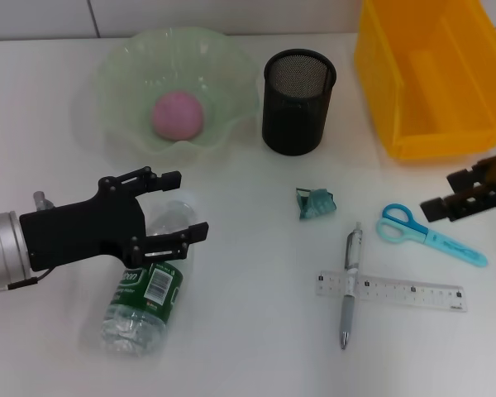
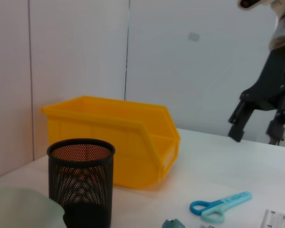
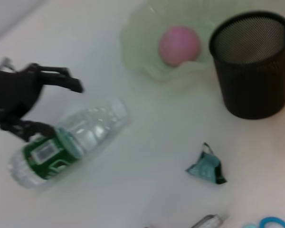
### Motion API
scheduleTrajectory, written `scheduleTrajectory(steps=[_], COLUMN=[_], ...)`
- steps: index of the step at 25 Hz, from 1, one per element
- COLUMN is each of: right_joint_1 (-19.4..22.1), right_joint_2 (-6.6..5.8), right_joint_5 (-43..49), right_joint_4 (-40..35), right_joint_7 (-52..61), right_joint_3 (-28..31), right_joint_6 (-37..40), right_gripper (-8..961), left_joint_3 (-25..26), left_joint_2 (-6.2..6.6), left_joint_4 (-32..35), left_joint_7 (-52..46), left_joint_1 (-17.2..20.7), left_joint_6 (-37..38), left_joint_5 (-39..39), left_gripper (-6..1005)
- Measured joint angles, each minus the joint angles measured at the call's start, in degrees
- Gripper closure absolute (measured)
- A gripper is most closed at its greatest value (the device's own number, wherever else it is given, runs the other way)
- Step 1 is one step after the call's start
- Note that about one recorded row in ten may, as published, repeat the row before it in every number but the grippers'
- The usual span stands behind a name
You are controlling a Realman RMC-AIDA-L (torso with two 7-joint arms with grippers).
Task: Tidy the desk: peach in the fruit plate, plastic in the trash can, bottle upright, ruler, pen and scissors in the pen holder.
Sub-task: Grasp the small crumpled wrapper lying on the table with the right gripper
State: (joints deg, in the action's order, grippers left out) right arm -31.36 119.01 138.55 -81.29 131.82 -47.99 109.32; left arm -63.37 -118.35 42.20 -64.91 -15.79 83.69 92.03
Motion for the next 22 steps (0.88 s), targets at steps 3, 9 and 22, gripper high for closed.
scheduleTrajectory(steps=[3,9,22], right_joint_1=[-2.09,-6.66,-11.63], right_joint_2=[-0.01,0.02,0.55], right_joint_5=[2.56,6.13,4.49], right_joint_4=[1.02,9.08,22.08], right_joint_7=[3.99,9.65,10.47], right_joint_3=[-4.08,-16.56,-26.82], right_joint_6=[-3.2,-15.14,-29.12], right_gripper=[137,150,177], left_joint_3=[0.06,0.1,0.86], left_joint_2=[0.04,0.06,0.13], left_joint_4=[-0.03,-0.09,-0.35], left_joint_7=[-0.1,-0.38,-0.3], left_joint_1=[0.07,0.01,0.51], left_joint_6=[-0.13,-0.29,-0.46], left_joint_5=[-0.05,0.11,0.18], left_gripper=[153,153,154])
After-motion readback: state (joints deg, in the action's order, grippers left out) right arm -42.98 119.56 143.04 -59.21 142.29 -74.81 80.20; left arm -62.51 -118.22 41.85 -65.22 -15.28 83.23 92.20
